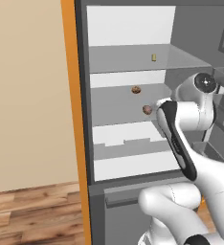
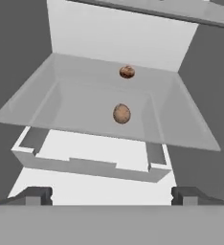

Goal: Pick the egg and butter from the fridge and place them by the bowl for mixing.

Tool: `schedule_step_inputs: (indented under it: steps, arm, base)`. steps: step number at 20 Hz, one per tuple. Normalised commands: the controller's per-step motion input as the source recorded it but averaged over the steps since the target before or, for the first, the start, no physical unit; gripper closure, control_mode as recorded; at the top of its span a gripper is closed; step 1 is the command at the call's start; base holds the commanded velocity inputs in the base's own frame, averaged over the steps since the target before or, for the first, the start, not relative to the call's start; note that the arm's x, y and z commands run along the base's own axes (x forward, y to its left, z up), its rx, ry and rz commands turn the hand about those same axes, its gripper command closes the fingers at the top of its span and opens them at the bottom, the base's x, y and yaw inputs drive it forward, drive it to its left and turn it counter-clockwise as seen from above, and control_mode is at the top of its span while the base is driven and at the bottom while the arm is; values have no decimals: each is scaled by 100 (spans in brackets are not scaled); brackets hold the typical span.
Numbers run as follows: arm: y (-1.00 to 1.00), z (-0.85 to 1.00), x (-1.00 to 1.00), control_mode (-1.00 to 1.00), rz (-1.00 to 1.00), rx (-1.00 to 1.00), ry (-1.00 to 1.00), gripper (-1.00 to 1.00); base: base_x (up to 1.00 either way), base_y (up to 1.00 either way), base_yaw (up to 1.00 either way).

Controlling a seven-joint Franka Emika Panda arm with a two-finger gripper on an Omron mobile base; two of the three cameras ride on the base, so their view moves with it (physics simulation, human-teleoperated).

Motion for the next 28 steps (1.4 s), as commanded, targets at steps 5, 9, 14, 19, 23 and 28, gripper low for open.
schedule_step_inputs:
  steps: [5,9,14,19,23,28]
  arm:
    - [0,90,0,-100,-17,0,-11,-100]
    - [0,90,0,-100,-16,0,-10,-100]
    - [0,91,0,-100,-10,8,-8,-100]
    - [-18,34,4,-100,3,13,1,-100]
    - [-20,0,0,-100,5,9,0,-100]
    - [0,0,16,-100,0,0,0,-100]
  base:
    - [0,0,0]
    - [0,0,0]
    - [0,0,0]
    - [0,0,0]
    - [0,0,0]
    - [0,0,0]
